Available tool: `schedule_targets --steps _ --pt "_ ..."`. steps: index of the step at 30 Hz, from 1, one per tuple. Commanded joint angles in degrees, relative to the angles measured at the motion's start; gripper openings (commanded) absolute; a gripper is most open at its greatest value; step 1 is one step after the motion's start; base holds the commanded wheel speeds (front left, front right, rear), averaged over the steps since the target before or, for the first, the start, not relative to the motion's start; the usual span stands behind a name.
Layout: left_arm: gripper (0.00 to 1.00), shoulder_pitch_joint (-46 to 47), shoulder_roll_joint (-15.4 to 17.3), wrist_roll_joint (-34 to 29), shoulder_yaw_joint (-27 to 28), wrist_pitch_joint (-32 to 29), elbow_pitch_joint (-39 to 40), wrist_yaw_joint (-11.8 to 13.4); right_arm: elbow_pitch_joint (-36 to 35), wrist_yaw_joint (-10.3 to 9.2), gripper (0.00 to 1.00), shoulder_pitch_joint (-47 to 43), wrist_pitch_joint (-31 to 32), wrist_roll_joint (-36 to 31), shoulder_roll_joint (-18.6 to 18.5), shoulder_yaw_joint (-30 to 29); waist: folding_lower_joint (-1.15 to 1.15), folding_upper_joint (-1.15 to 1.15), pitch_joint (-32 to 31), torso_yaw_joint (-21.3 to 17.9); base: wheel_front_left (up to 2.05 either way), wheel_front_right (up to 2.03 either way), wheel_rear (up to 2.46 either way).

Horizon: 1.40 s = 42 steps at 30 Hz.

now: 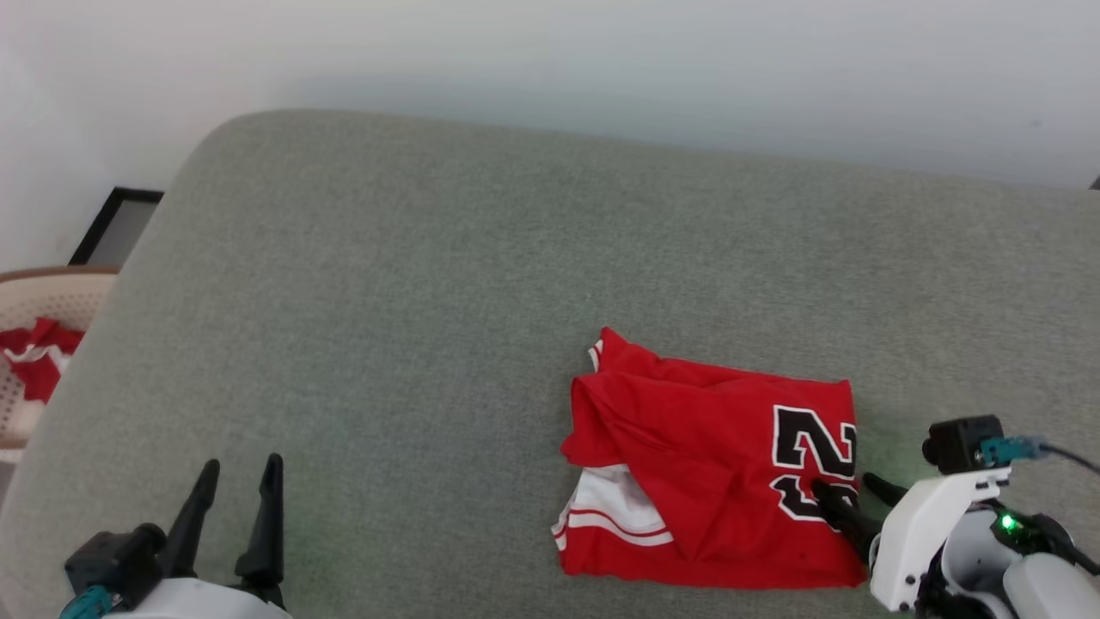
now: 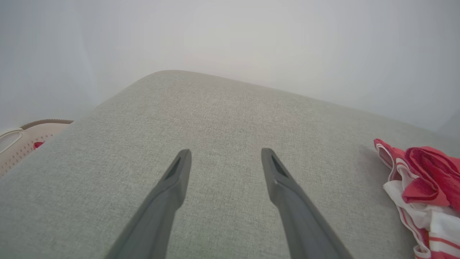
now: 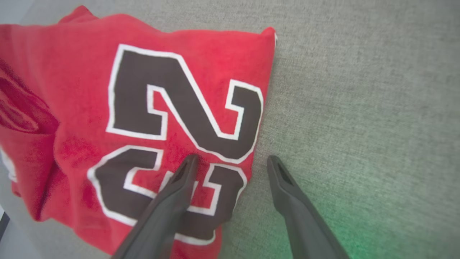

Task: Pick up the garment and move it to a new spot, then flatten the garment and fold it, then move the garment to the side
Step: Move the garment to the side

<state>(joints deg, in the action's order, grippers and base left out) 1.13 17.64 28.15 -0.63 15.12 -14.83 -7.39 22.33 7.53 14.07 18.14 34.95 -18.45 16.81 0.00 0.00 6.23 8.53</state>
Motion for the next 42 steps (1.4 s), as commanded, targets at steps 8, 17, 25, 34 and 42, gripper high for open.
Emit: schedule_targets --steps 8,17,25,34,42 --pt "1.00 1.8 -0.4 0.6 -1.2 0.0 -0.9 -0.2 4.4 -0.11 1.00 2.7 11.0 0.4 3.5 -3.4 0.00 0.00 2.8 2.3 0.00 0.00 0.00" --pt "1.00 2.8 -0.6 0.9 -1.8 0.0 -1.5 -0.2 3.4 -0.11 0.00 4.2 18.6 -1.9 4.9 -6.0 0.00 0.00 3.6 2.8 0.00 0.00 0.00" --pt "1.00 3.9 -0.3 0.6 -1.5 0.0 -0.2 -0.2 -6.1 -0.11 0.00 5.5 20.0 -4.8 2.1 -10.1 0.00 0.00 4.5 1.1 0.00 0.00 0.00" --pt "1.00 8.0 0.9 0.7 -3.7 0.0 1.3 -0.2 -12.1 -0.10 0.00 8.0 22.6 -5.8 -2.6 -14.3 0.00 0.00 7.2 -3.2 0.00 0.00 0.00" --pt "1.00 14.0 2.6 0.8 -9.0 0.0 1.7 -0.2 -12.1 -0.11 0.00 11.8 21.0 -7.7 -8.6 -15.0 0.00 0.00 10.0 -8.6 0.00 0.00 0.00"
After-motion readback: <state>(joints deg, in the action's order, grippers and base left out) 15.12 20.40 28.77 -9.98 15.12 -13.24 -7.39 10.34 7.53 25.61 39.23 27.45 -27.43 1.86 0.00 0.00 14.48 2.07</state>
